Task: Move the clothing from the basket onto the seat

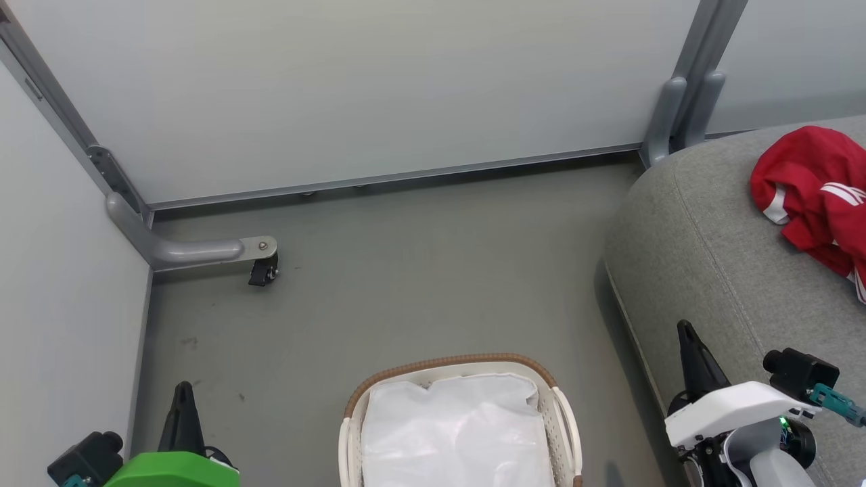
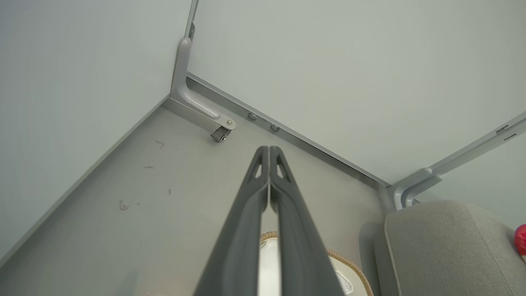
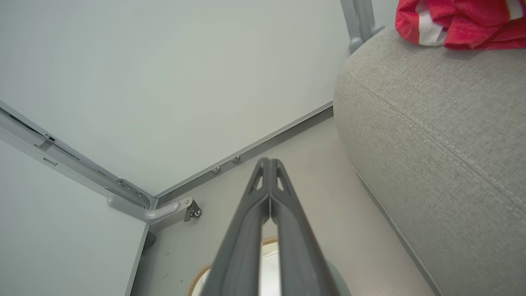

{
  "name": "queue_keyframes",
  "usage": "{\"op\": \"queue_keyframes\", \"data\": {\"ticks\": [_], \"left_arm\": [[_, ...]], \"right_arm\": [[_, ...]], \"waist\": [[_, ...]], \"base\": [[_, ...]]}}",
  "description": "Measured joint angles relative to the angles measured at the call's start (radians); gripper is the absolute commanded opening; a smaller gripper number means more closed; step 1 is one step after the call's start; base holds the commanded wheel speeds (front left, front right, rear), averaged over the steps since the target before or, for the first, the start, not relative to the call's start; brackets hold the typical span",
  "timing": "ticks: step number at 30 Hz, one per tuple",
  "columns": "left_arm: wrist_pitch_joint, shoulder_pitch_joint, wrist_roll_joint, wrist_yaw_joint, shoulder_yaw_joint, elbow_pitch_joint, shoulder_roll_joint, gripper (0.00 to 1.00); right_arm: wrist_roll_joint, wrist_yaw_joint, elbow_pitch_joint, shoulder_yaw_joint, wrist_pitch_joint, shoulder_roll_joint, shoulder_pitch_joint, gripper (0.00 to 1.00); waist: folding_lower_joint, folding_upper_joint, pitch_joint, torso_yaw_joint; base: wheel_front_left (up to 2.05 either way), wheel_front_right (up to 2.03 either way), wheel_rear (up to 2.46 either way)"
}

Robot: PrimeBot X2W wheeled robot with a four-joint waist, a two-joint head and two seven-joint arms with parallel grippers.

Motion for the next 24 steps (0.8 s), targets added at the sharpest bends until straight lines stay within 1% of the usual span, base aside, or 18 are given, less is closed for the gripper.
{"op": "queue_keyframes", "data": {"ticks": [13,24], "left_arm": [[0.05,-0.016,-0.182,0.0,0.007,-0.022,0.0,0.0],[0.087,-0.026,-0.314,0.0,0.011,-0.042,0.0,0.0]], "right_arm": [[0.188,0.0,-0.021,-0.016,0.05,-0.001,0.0,0.0],[0.328,0.0,-0.035,-0.031,0.086,-0.001,0.0,0.0]], "waist": [[0.0,0.0,-0.006,-0.003],[0.0,0.0,-0.01,-0.005]], "base": [[0.0,0.0,0.0],[0.0,0.0,0.0]]}}
